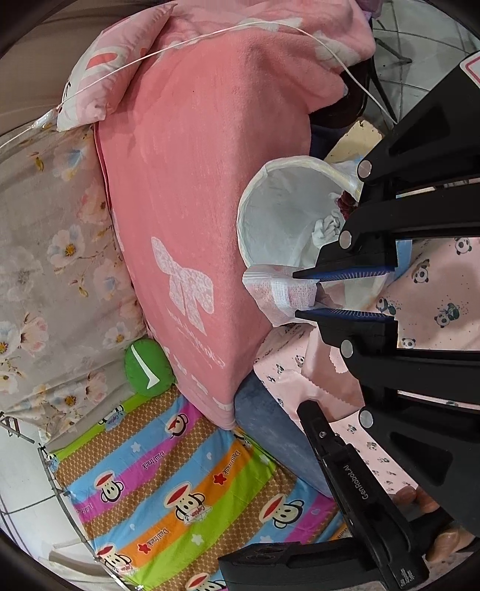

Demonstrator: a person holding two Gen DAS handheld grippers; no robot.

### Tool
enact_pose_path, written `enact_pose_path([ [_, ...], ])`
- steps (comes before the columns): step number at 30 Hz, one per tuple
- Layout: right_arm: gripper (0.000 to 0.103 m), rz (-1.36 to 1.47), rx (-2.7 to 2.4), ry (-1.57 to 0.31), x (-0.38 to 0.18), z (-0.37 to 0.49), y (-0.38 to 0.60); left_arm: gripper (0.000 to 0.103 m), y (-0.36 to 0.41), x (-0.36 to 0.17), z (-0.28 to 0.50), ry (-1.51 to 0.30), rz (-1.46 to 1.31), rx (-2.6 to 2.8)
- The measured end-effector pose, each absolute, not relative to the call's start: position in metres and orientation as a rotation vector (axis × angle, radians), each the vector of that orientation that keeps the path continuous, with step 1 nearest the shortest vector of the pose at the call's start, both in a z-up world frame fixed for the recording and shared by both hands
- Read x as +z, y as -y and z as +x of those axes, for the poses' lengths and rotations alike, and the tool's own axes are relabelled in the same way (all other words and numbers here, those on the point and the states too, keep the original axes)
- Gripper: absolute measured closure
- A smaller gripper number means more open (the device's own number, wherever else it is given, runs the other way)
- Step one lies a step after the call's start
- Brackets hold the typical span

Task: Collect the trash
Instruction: 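Carry the packet and pink cloth over the bin and open both tools, then pull both open tools back from the bin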

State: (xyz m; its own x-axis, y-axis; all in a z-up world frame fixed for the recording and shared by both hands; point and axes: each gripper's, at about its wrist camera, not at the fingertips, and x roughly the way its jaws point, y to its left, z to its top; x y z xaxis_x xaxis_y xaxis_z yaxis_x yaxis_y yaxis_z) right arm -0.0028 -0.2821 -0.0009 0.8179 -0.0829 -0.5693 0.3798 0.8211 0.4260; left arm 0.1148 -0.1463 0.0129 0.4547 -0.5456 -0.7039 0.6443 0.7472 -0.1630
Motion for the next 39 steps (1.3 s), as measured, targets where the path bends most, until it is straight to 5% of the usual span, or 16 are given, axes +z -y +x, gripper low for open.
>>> enact_pose_path([
  [12, 0.088, 0.548, -0.297, -0.590, -0.010, 0.012, 0.316, 0.098, 0.189, 0.001, 0.134, -0.850, 0.153, -0.771],
  [13, 0.088, 0.544, -0.298, -0.595, -0.011, 0.015, 0.318, 0.092, 0.190, 0.000, 0.136, -0.854, 0.154, -0.759],
  [16, 0.088, 0.535, -0.296, -0.605, -0.013, 0.022, 0.319, 0.044, 0.187, -0.002, 0.139, -0.840, 0.152, -0.706],
  [17, 0.088, 0.531, -0.296, -0.607, -0.014, 0.024, 0.319, 0.036, 0.184, -0.001, 0.139, -0.817, 0.151, -0.682],
  [31, 0.087, 0.461, -0.256, -0.665, -0.019, 0.072, 0.308, 0.034, 0.158, -0.003, 0.160, -0.798, 0.136, -0.596],
  [39, 0.071, 0.439, -0.245, -0.683, -0.019, 0.089, 0.293, 0.024, 0.139, -0.003, 0.168, -0.791, 0.120, -0.545],
])
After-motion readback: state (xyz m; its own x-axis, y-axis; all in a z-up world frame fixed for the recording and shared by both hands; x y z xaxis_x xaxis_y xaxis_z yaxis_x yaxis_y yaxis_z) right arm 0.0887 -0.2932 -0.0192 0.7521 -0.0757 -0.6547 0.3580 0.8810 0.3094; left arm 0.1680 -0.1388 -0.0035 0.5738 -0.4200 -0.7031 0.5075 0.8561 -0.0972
